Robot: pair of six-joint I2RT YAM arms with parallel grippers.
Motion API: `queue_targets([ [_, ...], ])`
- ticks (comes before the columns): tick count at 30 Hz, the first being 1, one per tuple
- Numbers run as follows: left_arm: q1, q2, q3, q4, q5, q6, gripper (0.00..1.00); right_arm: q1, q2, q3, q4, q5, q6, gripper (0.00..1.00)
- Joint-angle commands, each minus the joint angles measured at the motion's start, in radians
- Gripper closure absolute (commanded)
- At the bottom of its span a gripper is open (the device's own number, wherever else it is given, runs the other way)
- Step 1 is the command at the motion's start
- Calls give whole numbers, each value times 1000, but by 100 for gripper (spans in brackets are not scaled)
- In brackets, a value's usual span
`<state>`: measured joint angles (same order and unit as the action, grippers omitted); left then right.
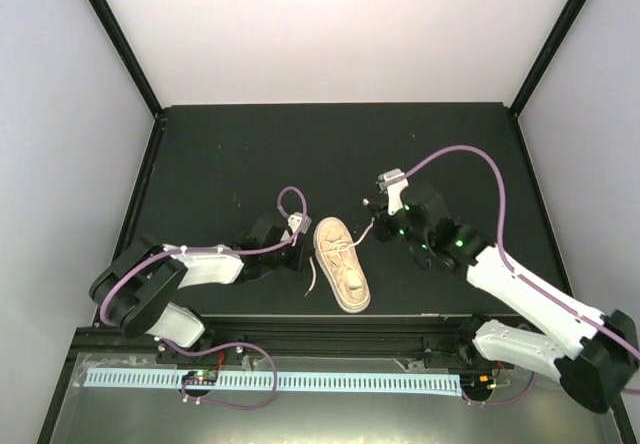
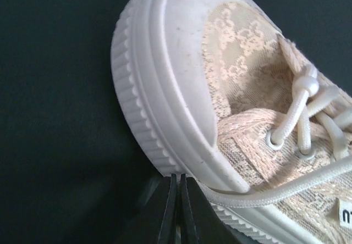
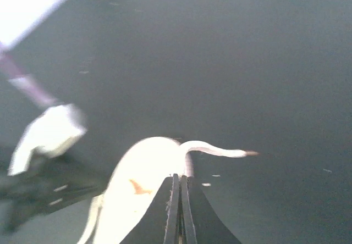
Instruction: Tie the shoes
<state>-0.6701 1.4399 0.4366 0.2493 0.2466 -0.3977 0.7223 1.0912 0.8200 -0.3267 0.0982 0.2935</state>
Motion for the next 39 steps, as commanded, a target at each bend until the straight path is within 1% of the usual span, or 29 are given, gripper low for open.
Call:
queue_targets([
  [1,8,74,90,68,61,39,98,5,-128,-56,52,-364,-75,98],
  [3,17,89,108,69,60,42,98,13,-176,-89,80,-531,-95,98],
  [4,26,88,111,76,60,40,99,24,-200,-109,101,-587,-93,99],
  [7,61,61,112,94,90,43,98,78,-230,-148,132,-674,-80,98],
  [10,77,29,125,89,150,86,98,153,-206,-183,153,-679,-61,99],
  [14,78,-7,161,45,219,148,98,267,-114,-219,211,-654,-33,98],
  [18,77,-45,180,45,276,171,98,390,5,-178,230,-564,-32,98],
  [19,77,-54,187,47,290,175,98,412,34,-161,235,-543,-30,97],
  [20,76,-58,195,46,304,182,99,426,59,-138,233,-532,-26,85],
  [21,76,-63,205,42,315,191,98,428,78,-117,229,-495,-12,65],
  [22,75,-68,215,32,322,198,98,429,86,-102,220,-443,5,41],
  [23,76,-74,227,19,328,209,98,427,83,-88,203,-366,17,29],
  [24,76,-80,234,6,331,219,98,418,73,-77,181,-294,28,19],
  [25,76,-89,239,-4,337,230,98,392,61,-72,161,-245,41,14],
  [27,76,-106,241,-15,352,249,98,289,37,-77,138,-232,66,11],
  [30,76,-126,238,-22,378,268,99,121,-2,-106,145,-310,55,12],
  [32,76,-133,240,-23,387,275,98,50,-27,-124,165,-331,30,12],
  [34,75,-131,242,-23,399,279,98,-21,-20,-134,191,-416,7,14],
  [36,74,-126,246,-22,406,276,98,-76,4,-137,221,-536,-18,17],
  [39,72,-122,247,-17,418,273,98,-97,43,-131,260,-650,-51,20],
])
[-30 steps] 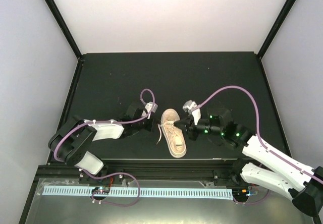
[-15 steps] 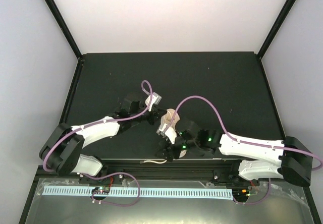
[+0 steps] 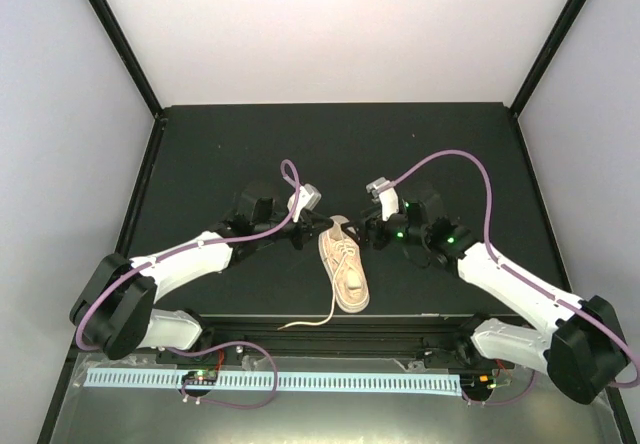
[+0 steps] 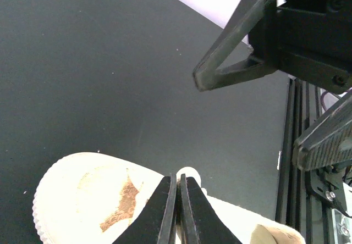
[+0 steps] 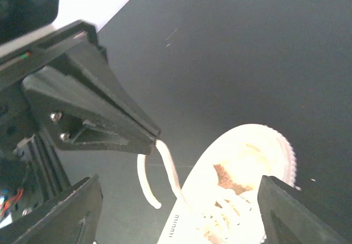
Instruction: Tie the shoes
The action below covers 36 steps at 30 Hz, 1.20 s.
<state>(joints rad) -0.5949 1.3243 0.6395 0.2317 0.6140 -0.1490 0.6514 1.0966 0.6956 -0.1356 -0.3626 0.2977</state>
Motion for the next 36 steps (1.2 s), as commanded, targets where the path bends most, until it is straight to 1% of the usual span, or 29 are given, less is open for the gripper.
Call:
queue_targets([
  [1,-4,-7,45,1,53,24,98,-26,55,-2,79,-223,-63,23],
  [5,-7,-11,43,6,60,20,98,-26,136,27,98,-250,-93,31],
  [10,-15,-5,44,22,68,9,98,-28,218,61,106,-318,-133,46],
  [12,-17,-4,43,26,69,9,99,-28,233,65,112,-323,-142,56],
  [16,-21,-4,34,39,66,-2,98,-27,232,58,119,-280,-139,83],
  [17,-22,-7,31,41,53,-11,96,-27,218,42,129,-265,-134,90],
  [18,-22,-14,24,43,35,-26,86,-27,205,26,144,-248,-122,96],
  [19,-23,-23,8,48,4,-50,70,-28,189,12,154,-217,-109,98],
  [20,-24,-34,-16,61,-27,-80,58,-28,174,-5,159,-173,-92,98],
  [21,-31,-53,-54,88,-59,-110,53,-30,157,-18,160,-134,-74,98],
  [23,-69,-98,-131,131,-139,-167,49,-29,127,-43,158,-61,-45,98],
  [25,-114,-123,-196,150,-209,-231,50,-29,107,-64,158,-32,-19,99],
  [28,-180,-127,-275,205,-254,-320,53,-29,102,-77,159,-13,6,98],
  [32,-248,-97,-293,199,-298,-367,57,-30,118,-77,166,-20,20,98],
  [36,-275,-56,-290,220,-320,-390,63,-30,120,-79,178,-22,32,99],
])
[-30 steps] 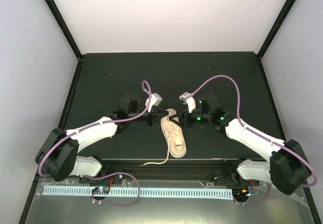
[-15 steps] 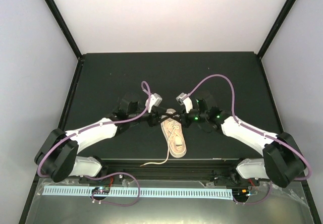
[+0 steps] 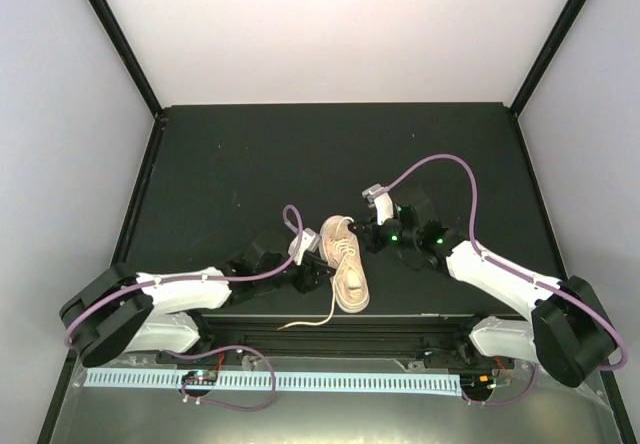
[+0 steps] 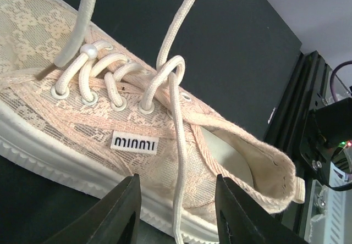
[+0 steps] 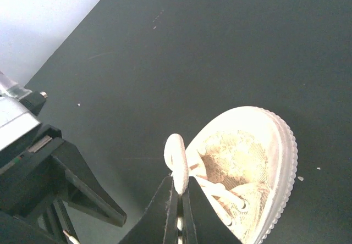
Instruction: Tie the shoes
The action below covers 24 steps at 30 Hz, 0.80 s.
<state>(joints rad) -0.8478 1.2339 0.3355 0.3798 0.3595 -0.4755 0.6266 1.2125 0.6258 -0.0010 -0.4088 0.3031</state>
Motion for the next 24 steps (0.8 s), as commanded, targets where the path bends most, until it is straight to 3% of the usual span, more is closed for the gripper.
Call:
queue_targets([
  [1,-24,40,15,79,-66,-66,65,-4,4,-9,44,25,28,98],
  [8,-54,148,45,105,-38,-75,66,-4,0,-14,41,29,27,98],
  [17,-82,169,36,118,-55,-89,67,-4,0,-10,49,30,32,98],
  [24,-88,127,28,111,-97,-84,94,-4,-47,-23,20,110,76,98],
])
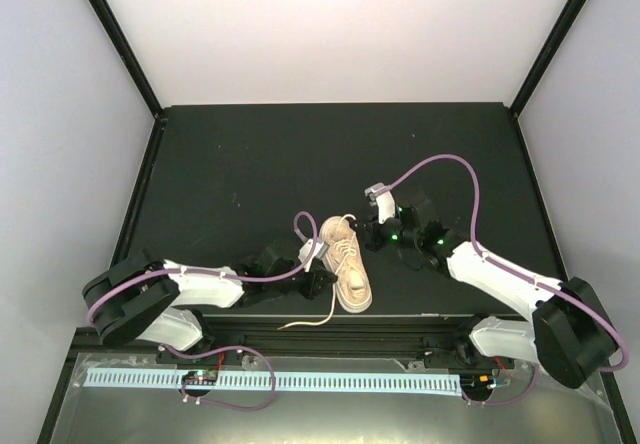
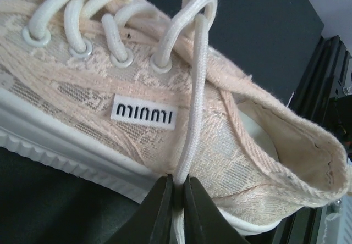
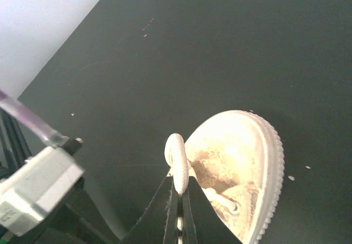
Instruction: Tie the shoes
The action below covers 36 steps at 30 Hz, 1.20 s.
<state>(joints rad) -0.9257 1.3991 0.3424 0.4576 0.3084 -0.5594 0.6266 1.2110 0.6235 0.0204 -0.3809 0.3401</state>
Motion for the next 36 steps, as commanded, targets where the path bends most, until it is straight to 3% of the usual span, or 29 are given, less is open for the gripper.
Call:
queue_targets([
  [1,-10,-68,9,24,-75,-2,97,-4,-60,-21,-22,116,51,98],
  [9,-7,-285,-23,-166,-232,37,98,-5,-194,-77,-197,333,150,98],
  [22,26,-299,-57,-310,-257,55,98,-38,-355,-288,-300,543,385,98],
  [29,53,-298,-81,-297,-247,68,98,-99,-387,-363,-275,516,419,98],
  [36,57,-241,-16,-148,-152,156,98,-98,-413,-306,-244,407,332,98],
])
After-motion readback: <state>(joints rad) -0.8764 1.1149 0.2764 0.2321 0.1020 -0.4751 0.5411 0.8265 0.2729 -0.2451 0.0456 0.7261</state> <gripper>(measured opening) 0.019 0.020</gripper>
